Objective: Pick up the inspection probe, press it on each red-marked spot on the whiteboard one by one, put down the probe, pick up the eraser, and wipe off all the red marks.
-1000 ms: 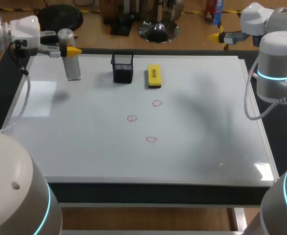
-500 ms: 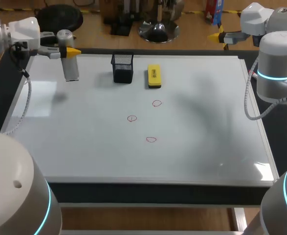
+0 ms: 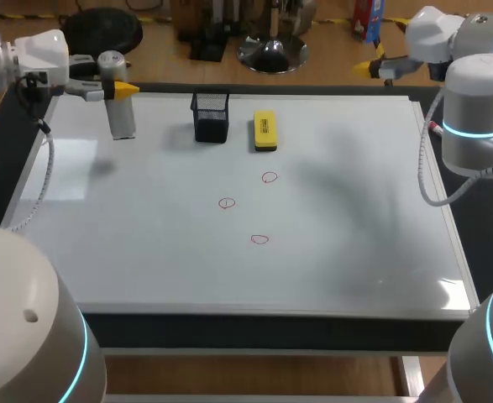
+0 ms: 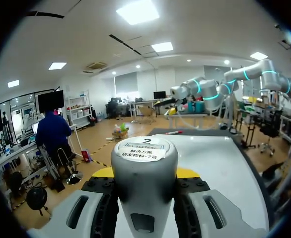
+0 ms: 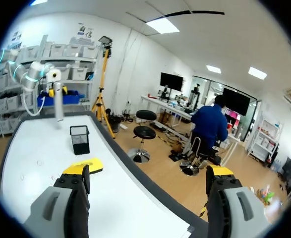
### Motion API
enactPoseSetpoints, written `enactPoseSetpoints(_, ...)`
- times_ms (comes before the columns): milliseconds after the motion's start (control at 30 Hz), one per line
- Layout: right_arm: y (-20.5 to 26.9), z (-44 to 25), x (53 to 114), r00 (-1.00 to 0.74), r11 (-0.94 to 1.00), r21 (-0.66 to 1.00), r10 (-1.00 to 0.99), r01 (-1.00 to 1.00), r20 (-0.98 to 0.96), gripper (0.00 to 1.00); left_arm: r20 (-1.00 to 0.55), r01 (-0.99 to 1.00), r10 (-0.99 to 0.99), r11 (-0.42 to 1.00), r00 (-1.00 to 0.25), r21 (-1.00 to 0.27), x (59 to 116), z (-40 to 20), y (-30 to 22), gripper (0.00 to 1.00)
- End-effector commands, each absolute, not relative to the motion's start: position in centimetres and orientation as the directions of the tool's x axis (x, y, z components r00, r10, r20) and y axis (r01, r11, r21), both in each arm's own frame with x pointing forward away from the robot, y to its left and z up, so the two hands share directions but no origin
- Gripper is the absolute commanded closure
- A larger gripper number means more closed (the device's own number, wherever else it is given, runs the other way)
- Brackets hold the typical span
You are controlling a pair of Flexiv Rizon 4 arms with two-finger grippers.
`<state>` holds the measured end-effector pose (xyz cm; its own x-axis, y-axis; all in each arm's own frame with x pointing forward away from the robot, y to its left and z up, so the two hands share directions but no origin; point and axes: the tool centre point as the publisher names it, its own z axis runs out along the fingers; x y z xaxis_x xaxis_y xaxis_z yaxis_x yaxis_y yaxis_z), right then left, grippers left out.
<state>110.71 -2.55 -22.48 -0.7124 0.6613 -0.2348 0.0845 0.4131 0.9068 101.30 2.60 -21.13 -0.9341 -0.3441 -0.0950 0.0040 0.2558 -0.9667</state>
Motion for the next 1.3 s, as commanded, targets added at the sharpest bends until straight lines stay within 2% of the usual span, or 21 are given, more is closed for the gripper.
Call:
enactPoseSetpoints(33,-1.6,-22.5,111.4,-0.82,0.544,0.835,0.514,0.084,-0.252,0.0,-0.098,0.007,-0.346,0.255,-0.933,-0.967,101.2,-21.1,2.6,1.0)
enactPoseSetpoints(300,0.5,-23.5,111.0,-0.948,0.766,0.643,0.196,-0.013,-0.253,0.0,-0.098,0.007,-0.346,0.255,-0.933,-0.967,101.2,-21.1,2.6,1.0)
enactPoseSetpoints(600,2.8,-24.9,110.4,-0.98,0.901,0.409,-0.077,-0.147,-0.183,0.0,-0.098,0.007,-0.346,0.255,-0.933,-0.967,101.2,-21.1,2.6,1.0)
enactPoseSetpoints(900,4.6,-26.3,109.9,-0.943,0.925,0.184,-0.323,-0.332,-0.077,0.0,-0.098,0.007,-0.346,0.255,-0.933,-0.967,101.2,-21.1,2.6,1.0)
enactPoseSetpoints(1300,5.7,-28.1,110.0,-0.83,0.829,-0.041,-0.556,-0.558,0.056,0.0,-0.098,0.007,-0.346,0.255,-0.933,-0.967,101.2,-21.1,2.6,1.0)
